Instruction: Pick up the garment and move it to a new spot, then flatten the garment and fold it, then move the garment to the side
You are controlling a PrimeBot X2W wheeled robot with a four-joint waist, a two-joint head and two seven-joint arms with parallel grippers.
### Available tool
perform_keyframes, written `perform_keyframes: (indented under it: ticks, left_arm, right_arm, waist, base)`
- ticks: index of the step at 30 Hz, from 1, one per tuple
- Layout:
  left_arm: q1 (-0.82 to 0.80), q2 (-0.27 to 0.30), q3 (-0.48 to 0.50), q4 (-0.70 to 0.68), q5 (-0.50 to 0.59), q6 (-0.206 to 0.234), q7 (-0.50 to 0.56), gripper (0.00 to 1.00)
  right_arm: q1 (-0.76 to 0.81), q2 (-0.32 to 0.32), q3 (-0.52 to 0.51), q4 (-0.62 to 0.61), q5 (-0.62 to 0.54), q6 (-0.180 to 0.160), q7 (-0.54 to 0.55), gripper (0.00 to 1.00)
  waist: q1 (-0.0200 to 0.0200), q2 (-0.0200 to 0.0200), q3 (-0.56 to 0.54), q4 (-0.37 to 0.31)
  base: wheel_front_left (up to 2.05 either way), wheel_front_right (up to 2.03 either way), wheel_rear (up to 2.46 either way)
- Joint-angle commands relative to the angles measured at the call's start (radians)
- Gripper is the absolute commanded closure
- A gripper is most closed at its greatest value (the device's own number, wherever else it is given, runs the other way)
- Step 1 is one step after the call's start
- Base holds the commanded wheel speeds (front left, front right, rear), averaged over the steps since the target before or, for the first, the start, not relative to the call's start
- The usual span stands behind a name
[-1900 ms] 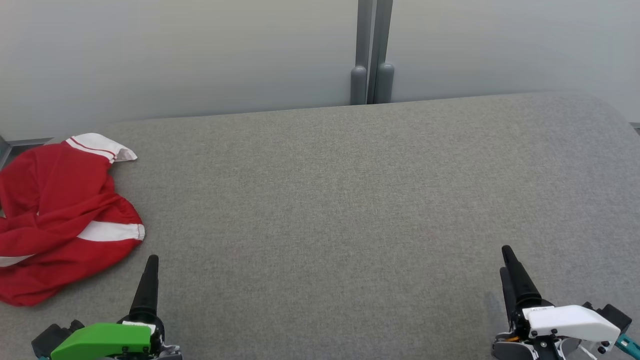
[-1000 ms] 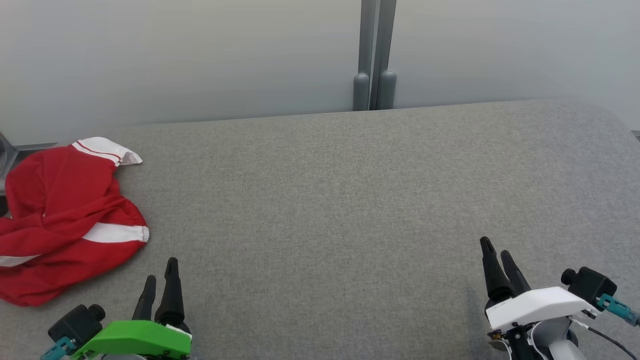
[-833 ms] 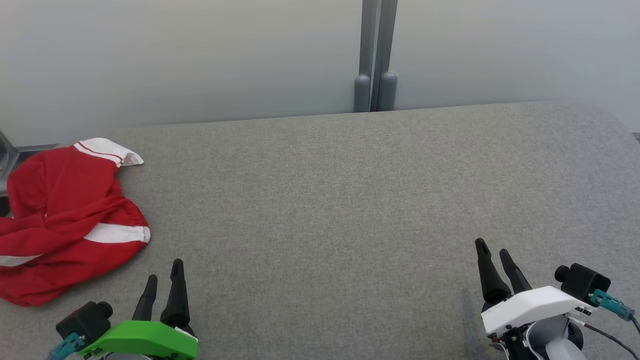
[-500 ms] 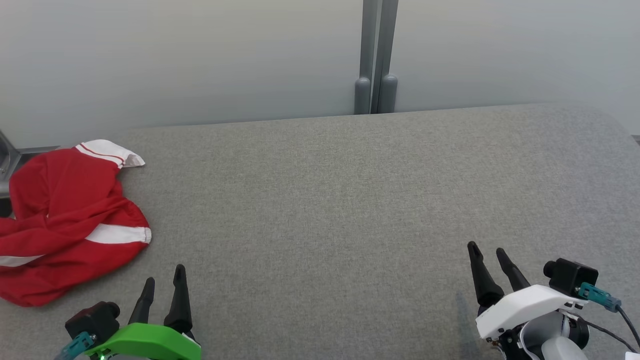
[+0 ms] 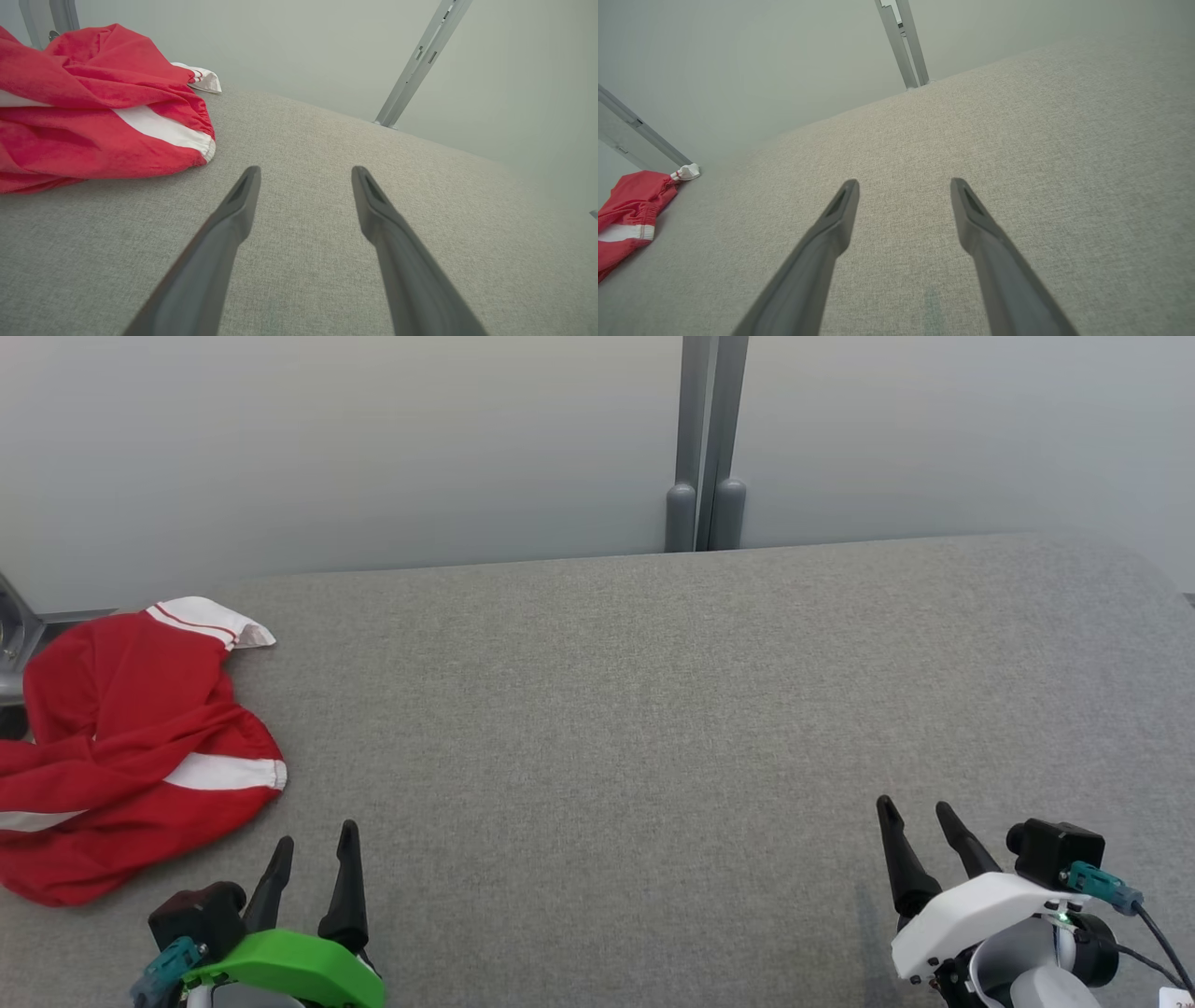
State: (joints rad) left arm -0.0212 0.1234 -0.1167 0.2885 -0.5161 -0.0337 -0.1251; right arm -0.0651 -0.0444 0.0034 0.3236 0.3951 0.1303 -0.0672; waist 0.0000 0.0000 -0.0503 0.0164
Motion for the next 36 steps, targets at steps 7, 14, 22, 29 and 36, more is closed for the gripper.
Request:
perform_keyframes:
  ticks: [7,14,22,29,36]
  left_arm:
    - [-0.021,0.016,-0.015,0.000,0.064,0.009,-0.020,0.00]
    - [-0.016,0.015,-0.026,0.012,0.103,0.014,-0.028,0.00]
    - [-0.016,0.021,-0.042,0.018,0.152,0.020,-0.043,0.00]
    - [-0.015,0.026,-0.053,0.021,0.188,0.027,-0.058,0.00]
    - [-0.017,0.032,-0.066,0.026,0.225,0.036,-0.073,0.00]
  right_arm:
    - [-0.016,-0.006,0.000,0.013,-0.085,0.000,-0.006,0.00]
    - [-0.026,-0.007,0.009,0.031,-0.136,0.000,-0.020,0.00]
    - [-0.032,-0.007,0.020,0.053,-0.194,0.000,-0.032,0.00]
    - [-0.041,-0.007,0.024,0.065,-0.232,0.001,-0.039,0.00]
    - [-0.050,-0.008,0.029,0.083,-0.281,0.001,-0.045,0.00]
  waist:
    - [0.0000,0.0000,-0.005,0.000]
    - [0.0000,0.0000,-0.010,0.000]
    - [0.0000,0.0000,-0.014,0.003]
    - [0.0000,0.0000,-0.017,0.005]
    - [0.0000,0.0000,-0.019,0.006]
  base:
    - [0.00,0.00,0.00]
    - [0.00,0.00,0.00]
    - [0.00,0.00,0.00]
    - [0.00,0.00,0.00]
    - [0.00,0.00,0.00]
